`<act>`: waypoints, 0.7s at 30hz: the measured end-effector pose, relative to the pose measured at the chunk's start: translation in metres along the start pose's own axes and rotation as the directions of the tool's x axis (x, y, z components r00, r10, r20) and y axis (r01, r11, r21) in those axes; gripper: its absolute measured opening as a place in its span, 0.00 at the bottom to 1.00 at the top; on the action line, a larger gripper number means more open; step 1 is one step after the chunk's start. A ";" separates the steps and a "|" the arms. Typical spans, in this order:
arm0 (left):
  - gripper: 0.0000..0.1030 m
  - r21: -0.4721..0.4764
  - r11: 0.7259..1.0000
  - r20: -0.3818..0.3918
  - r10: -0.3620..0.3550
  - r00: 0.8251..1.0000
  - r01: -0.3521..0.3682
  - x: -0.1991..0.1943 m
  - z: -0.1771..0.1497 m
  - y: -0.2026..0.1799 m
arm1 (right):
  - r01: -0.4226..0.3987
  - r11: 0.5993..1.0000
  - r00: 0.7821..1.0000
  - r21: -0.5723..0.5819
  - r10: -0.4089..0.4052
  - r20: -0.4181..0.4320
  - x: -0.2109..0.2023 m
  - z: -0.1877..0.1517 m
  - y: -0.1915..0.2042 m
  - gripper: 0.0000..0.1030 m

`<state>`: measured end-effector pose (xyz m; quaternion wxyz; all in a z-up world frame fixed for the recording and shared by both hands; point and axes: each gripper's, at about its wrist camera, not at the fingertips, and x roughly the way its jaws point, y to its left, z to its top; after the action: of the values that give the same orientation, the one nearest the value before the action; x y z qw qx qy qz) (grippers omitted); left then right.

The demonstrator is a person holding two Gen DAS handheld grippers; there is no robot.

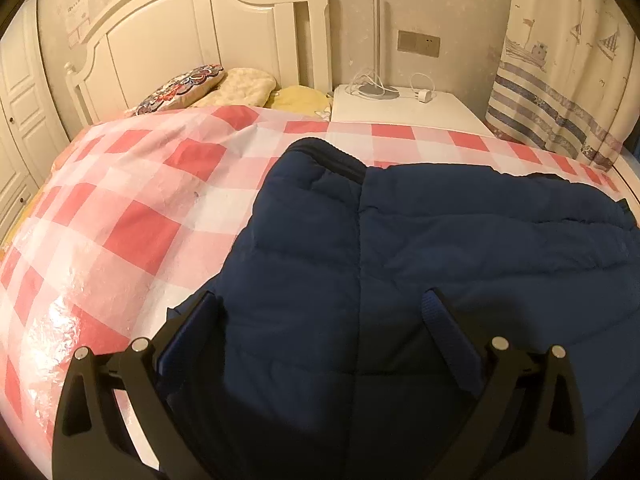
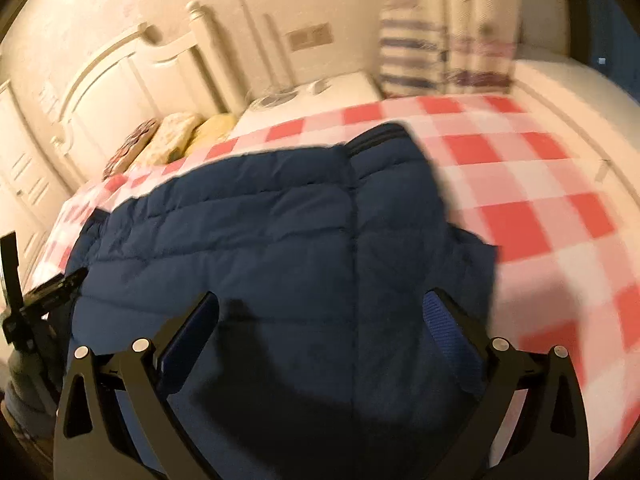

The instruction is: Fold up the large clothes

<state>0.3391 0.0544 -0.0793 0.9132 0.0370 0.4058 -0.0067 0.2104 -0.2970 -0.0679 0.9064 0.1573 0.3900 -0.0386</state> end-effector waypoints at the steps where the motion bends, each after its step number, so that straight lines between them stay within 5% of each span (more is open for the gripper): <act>1: 0.98 0.002 1.000 0.001 0.001 1.000 -0.001 0.000 0.000 0.001 | -0.008 1.000 1.000 0.002 0.008 0.026 -0.009 -0.003 0.002 0.95; 6: 0.98 -0.008 1.000 0.004 -0.010 1.000 0.010 -0.001 0.000 0.002 | 0.101 0.986 0.995 -0.130 -0.100 0.013 -0.010 -0.027 0.013 0.95; 9: 0.98 -0.013 1.000 0.011 -0.012 1.000 0.012 -0.002 -0.001 0.003 | -0.009 0.999 0.999 -0.054 0.011 0.030 0.001 -0.034 -0.008 0.96; 16: 0.98 -0.015 1.000 0.012 -0.017 1.000 0.017 -0.002 -0.001 0.005 | 0.076 0.997 0.997 -0.027 -0.076 0.023 -0.018 -0.036 0.002 0.95; 21: 0.98 -0.020 1.000 0.014 -0.022 1.000 0.023 -0.004 -0.001 0.006 | 0.026 0.998 0.999 -0.049 -0.024 0.033 -0.010 -0.051 0.000 0.96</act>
<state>0.3364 0.0606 -0.0766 0.9162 0.0230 0.3999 -0.0130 0.1687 -0.2813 -0.0936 0.9158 0.1294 0.3779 -0.0431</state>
